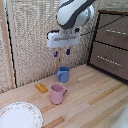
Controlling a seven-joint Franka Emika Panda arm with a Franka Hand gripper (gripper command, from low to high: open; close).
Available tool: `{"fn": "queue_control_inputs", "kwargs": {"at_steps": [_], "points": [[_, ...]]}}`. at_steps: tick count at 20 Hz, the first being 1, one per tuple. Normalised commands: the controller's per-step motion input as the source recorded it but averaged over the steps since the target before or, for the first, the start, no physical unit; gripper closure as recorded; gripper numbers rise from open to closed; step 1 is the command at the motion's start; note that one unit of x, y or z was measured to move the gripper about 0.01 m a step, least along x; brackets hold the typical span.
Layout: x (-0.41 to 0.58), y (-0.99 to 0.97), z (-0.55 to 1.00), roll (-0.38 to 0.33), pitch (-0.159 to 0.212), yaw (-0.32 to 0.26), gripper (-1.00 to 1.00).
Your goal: Please adjust your gripper to match the height of the lower drawer handle. Progress your gripper onward until it happens to touch the drawer handle. Now, firmly take hold of it with your gripper, then steadily retract it to swing the drawer wide open.
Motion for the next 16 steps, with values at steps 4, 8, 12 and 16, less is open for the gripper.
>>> {"fn": "queue_control_inputs", "kwargs": {"at_steps": [4,8,12,16], "points": [[0.024,-0.01,-0.03,-0.327,-0.048,0.161,-1.0],[-0.001,-0.17,-0.11,-0.375,-0.05,0.154,-1.0],[0.0,-0.19,-0.15,-0.375,-0.014,0.134,-1.0],[-0.001,-0.21,-0.18,-0.375,0.0,0.124,-1.0]]}}
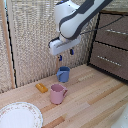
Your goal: Please adjust your gripper to match the height of the lower drawer handle. Progress your gripper onward until it happens to touch the drawer handle. Now, firmly take hold of it with your gripper, then steadily retract it to swing the drawer wide open.
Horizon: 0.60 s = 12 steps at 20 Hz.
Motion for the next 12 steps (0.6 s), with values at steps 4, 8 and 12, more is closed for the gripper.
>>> {"fn": "queue_control_inputs", "kwargs": {"at_steps": [4,8,12], "points": [[-0.024,-0.17,-0.18,-0.375,0.0,0.136,-1.0],[-0.041,-0.14,-0.16,-0.375,0.0,0.152,-1.0],[-0.058,-0.13,-0.12,-0.375,0.0,0.168,-1.0]]}}
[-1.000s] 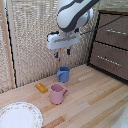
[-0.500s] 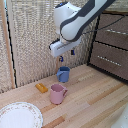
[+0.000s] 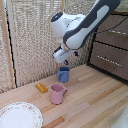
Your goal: Please adjust your gripper to match the height of the lower drawer handle. Progress your gripper onward until it happens to touch the drawer handle. Now, firmly take hold of it with your gripper, then steadily retract it to swing the drawer wide open.
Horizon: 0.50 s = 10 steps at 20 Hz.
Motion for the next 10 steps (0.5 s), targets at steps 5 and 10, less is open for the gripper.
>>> {"fn": "queue_control_inputs", "kwargs": {"at_steps": [5,10], "points": [[-0.059,-0.14,-0.14,-0.375,0.001,0.157,-1.0],[-0.133,-0.21,-0.12,-0.375,0.011,0.129,-1.0]]}}
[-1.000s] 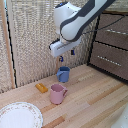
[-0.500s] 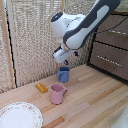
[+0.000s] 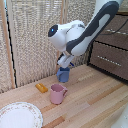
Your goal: Please adjust your gripper to match the height of the lower drawer handle. Progress your gripper onward until it happens to touch the drawer handle. Now, firmly take hold of it with your gripper, then steadily retract it to swing the drawer wide open.
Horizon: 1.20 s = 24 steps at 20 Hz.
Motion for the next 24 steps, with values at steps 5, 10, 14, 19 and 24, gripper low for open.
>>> {"fn": "queue_control_inputs", "kwargs": {"at_steps": [5,10,14,19,24], "points": [[-0.24,-0.34,-0.16,-0.321,0.0,0.129,-1.0],[-0.337,-0.35,-0.13,-0.291,-0.021,0.14,-1.0],[-0.241,-0.28,-0.14,-0.263,-0.078,0.211,-1.0],[-0.135,-0.22,-0.15,-0.261,-0.069,0.246,-1.0],[-0.095,-0.56,-0.19,-0.045,0.0,0.213,-1.0]]}}
